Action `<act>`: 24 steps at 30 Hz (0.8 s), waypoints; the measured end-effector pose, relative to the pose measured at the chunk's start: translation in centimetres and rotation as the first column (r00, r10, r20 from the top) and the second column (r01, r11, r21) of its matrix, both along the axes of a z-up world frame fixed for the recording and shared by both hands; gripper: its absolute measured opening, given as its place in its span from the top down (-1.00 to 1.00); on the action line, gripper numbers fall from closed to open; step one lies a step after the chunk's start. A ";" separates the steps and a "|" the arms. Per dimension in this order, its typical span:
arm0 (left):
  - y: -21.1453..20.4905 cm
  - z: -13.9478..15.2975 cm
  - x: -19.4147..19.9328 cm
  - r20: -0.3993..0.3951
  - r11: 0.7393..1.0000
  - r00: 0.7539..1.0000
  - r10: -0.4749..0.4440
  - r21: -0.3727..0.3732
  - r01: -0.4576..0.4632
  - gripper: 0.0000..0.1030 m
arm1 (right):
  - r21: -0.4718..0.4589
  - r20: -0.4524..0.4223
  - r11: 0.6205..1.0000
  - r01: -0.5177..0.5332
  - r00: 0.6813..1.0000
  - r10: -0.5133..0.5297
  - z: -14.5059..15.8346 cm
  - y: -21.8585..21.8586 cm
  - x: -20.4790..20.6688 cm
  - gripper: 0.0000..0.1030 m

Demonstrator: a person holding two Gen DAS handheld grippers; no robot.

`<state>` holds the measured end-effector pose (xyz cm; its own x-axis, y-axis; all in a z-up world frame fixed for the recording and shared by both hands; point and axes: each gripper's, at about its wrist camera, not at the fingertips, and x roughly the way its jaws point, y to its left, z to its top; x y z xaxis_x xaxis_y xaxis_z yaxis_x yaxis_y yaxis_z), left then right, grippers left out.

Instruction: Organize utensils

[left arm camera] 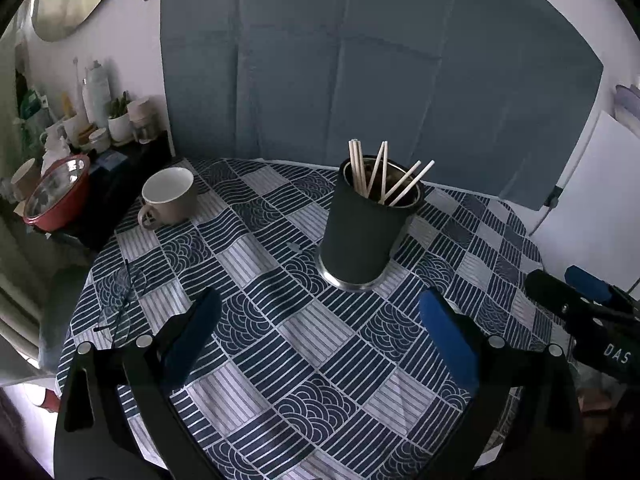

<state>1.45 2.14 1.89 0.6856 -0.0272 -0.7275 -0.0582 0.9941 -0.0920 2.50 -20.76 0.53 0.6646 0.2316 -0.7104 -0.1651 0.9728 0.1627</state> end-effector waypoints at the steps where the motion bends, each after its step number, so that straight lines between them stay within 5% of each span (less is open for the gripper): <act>1: 0.0 0.0 -0.1 0.002 1.000 1.000 -0.002 -0.002 0.002 -0.88 | -0.003 -0.001 1.000 -0.001 1.000 0.001 0.0 0.0 -0.1 -0.84; 24: -0.3 0.1 -0.7 -0.008 1.000 1.000 -0.018 -0.013 0.018 -0.88 | -0.021 -0.001 1.000 -0.003 1.000 0.003 -0.1 0.1 -0.5 -0.84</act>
<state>0.71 1.85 1.99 0.6793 -0.0490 -0.7323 -0.0411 0.9937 -0.1046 1.97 -20.70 0.48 0.6631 0.2189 -0.7158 -0.1679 0.9754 0.1428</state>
